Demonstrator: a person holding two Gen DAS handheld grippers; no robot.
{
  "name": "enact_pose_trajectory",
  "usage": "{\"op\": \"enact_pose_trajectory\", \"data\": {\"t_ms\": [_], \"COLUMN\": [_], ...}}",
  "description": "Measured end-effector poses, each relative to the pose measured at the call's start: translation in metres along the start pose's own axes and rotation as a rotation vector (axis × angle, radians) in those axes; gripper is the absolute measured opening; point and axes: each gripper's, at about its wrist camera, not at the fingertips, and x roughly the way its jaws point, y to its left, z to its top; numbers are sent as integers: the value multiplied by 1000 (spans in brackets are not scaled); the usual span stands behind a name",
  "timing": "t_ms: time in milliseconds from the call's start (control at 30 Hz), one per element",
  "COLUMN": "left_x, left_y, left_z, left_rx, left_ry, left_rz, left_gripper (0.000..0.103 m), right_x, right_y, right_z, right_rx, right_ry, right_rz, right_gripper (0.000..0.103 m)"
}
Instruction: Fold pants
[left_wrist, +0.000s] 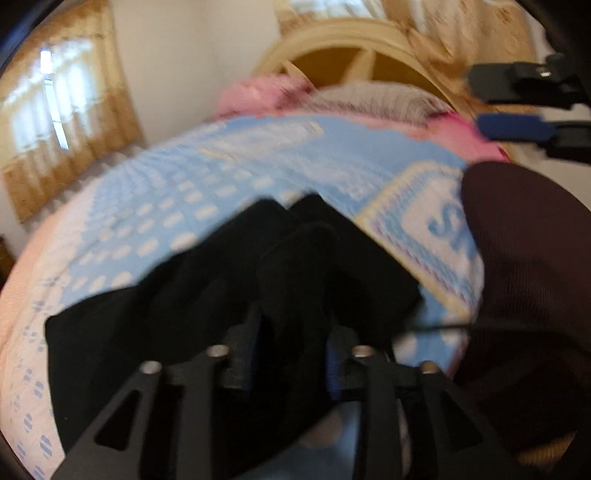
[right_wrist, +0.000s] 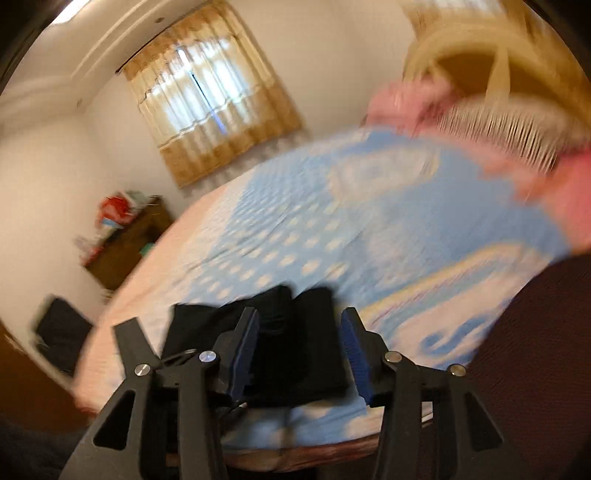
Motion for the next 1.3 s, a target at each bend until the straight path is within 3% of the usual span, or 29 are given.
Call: {"op": "enact_pose_trajectory", "data": {"t_ms": [67, 167, 233, 300, 400, 533, 567, 600, 700, 800, 1033, 1067, 1100, 1167, 1300], "left_x": [-11, -42, -63, -81, -93, -99, -99, -98, -92, -84, -83, -84, -84, -83, -83], "left_y": [4, 22, 44, 72, 106, 139, 144, 147, 157, 167, 178, 179, 180, 183, 186], "left_z": [-7, -19, -27, -34, -40, -45, -47, -49, -55, -65, -73, -74, -75, -77, -77], "left_rx": [44, 63, 21, -59, -152, -243, -266, -284, -351, -418, -484, -492, -502, -523, -542], "left_ry": [20, -39, -57, -78, -91, -92, -93, -90, -68, -18, 4, 4, 6, 15, 20], "left_rz": [-6, 42, 55, 86, 184, 292, 316, 341, 393, 380, 387, 389, 388, 388, 404], "left_gripper": [80, 84, 84, 87, 90, 90, 90, 90, 90, 90, 90, 90, 90, 90, 90], "right_x": [12, 15, 11, 1, -26, -56, -54, -43, 4, 61, 124, 126, 126, 126, 120], "right_y": [-9, -23, -26, -18, 2, 35, 41, 47, 52, 39, 29, 32, 36, 42, 47], "right_z": [-6, -12, -7, 4, 22, 47, 48, 45, 16, -20, -55, -57, -59, -61, -59], "right_rx": [66, 169, 212, 203, 103, -76, -110, -161, -240, -181, -134, -144, -164, -189, -242], "right_ry": [38, 47, 55, 72, 49, 7, 14, 37, 124, 217, 247, 240, 228, 223, 208], "right_rz": [74, 186, 306, 511, 627, 504, 418, 260, 37, -4, -102, -106, -102, -76, -72], "right_gripper": [48, 49, 49, 49, 49, 52, 53, 54, 53, 53, 53, 49, 34, 24, 19]}}
